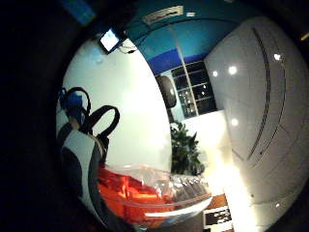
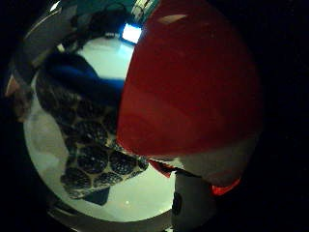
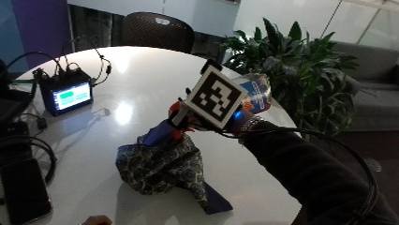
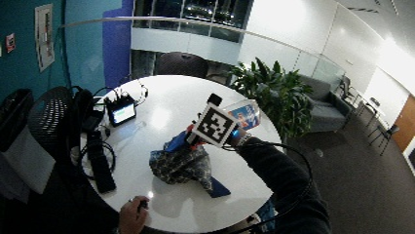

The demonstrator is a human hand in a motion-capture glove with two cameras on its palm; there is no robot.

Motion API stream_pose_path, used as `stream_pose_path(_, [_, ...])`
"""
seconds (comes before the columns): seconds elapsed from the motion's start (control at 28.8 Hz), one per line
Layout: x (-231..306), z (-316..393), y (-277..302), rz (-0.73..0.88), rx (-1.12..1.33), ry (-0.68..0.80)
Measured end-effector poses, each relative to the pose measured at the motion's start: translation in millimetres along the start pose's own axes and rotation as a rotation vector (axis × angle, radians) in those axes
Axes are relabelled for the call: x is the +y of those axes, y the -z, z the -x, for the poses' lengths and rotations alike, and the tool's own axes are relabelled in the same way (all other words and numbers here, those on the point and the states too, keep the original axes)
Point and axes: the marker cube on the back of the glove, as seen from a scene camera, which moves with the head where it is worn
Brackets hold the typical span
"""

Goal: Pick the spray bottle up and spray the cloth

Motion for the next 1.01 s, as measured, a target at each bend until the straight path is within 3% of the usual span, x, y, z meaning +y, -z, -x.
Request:
stream_pose_path(0.45, [-46.2,-42.0,69.8,-0.337,-0.493,-0.510])
stream_pose_path(0.83, [-72.2,-13.4,86.1,-0.687,-1.188,-0.870])
stream_pose_path(1.01, [-82.6,15.8,77.8,-0.662,-1.355,-0.955])
